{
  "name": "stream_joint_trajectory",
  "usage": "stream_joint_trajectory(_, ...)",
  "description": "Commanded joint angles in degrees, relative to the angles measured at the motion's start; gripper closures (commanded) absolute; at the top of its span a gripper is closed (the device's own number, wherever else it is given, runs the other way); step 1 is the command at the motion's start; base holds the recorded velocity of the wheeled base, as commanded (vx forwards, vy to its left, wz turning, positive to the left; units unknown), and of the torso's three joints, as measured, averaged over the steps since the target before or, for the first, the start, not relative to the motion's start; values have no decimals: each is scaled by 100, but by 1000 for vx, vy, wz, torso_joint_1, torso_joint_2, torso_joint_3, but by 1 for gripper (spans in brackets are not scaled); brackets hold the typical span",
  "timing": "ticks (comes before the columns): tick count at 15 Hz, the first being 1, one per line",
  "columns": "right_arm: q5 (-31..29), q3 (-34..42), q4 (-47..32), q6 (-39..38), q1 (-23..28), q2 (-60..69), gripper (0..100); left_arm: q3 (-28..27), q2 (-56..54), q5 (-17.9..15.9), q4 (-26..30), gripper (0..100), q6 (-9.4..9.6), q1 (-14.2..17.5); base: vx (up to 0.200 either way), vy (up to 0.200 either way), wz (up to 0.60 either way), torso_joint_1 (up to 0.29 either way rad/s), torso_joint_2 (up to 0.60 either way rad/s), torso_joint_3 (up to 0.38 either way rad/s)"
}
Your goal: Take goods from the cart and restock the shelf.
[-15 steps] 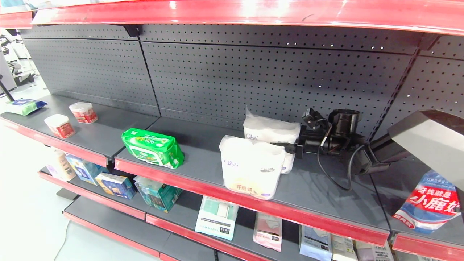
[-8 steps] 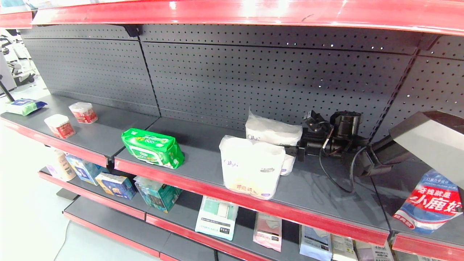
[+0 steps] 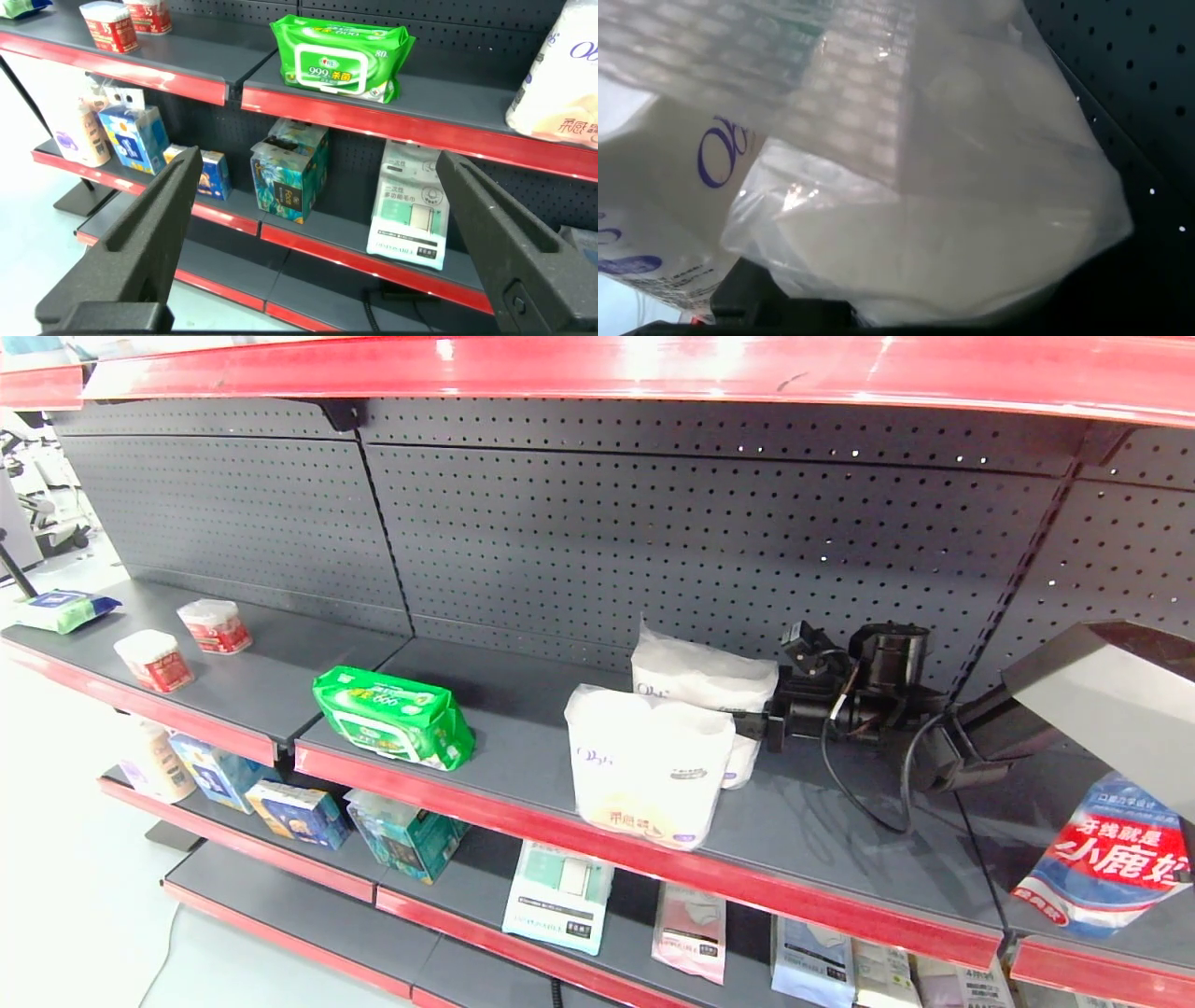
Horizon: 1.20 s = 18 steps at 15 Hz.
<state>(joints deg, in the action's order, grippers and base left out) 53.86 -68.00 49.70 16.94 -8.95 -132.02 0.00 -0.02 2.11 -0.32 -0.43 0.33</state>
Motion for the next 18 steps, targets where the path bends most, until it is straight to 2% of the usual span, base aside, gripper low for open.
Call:
stream_joint_trajectory(1, 2, 129, -4, 19, 7, -8, 100, 0, 2, 0, -3, 0, -1, 2, 0, 0, 0, 0, 0, 0)
stream_joint_trajectory(13, -16, 94, -4, -7, -28, 28, 100, 0, 2, 9, -3, 0, -1, 2, 0, 0, 0, 0, 0, 0)
stream_joint_trajectory(14, -7, 111, -4, 11, -37, 28, 0, 0, 2, 9, -3, 0, -1, 2, 0, 0, 0, 0, 0, 0)
stream_joint_trajectory(18, -7, 94, -4, 2, -63, 45, 0, 0, 2, 0, -3, 0, 8, -7, 0, 0, 0, 0, 0, 0)
